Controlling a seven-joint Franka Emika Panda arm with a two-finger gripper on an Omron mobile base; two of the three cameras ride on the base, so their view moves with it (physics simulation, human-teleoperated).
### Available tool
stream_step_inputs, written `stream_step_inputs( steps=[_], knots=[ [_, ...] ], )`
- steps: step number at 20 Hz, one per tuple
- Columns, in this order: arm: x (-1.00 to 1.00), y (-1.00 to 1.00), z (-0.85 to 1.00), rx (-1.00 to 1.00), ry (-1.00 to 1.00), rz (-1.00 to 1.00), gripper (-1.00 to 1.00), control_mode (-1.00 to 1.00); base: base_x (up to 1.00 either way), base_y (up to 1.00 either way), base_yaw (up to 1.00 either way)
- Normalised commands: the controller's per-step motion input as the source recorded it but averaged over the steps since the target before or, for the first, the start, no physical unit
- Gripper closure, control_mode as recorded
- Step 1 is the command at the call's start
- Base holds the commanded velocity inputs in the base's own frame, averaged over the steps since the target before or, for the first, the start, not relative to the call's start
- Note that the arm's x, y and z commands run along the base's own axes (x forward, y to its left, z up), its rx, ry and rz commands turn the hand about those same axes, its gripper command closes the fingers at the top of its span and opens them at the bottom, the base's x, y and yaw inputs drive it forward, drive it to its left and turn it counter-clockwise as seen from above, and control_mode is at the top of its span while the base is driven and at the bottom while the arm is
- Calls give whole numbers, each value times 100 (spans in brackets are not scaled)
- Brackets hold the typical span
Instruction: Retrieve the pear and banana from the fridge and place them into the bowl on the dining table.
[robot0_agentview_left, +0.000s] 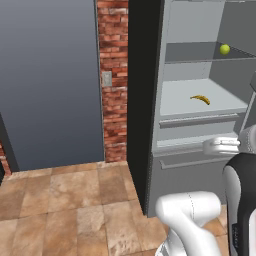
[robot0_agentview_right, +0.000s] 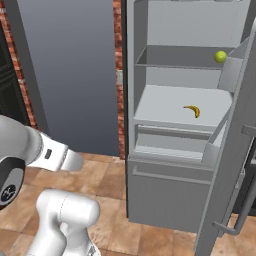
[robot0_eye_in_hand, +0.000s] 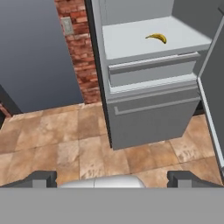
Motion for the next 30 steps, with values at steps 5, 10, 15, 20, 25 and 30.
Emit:
stream_step_inputs(
  steps=[5, 10, 15, 20, 25, 30],
  knots=[
    [0, -2, -5, 0, 0, 0, -100, -100, 0, 0, 0],
    [-5, -3, -11, 0, 0, -3, -100, -100, 0, 0, 0],
    [-3, -29, -9, 0, 0, -23, -100, -100, 0, 0, 0],
    [0, -38, -2, 0, 0, -25, -100, -100, 0, 0, 0],
    [0, 4, 0, 0, 0, 1, -100, -100, 0, 0, 0],
    [-3, 15, 0, 0, 0, 10, -100, -100, 0, 0, 0]
  ],
)
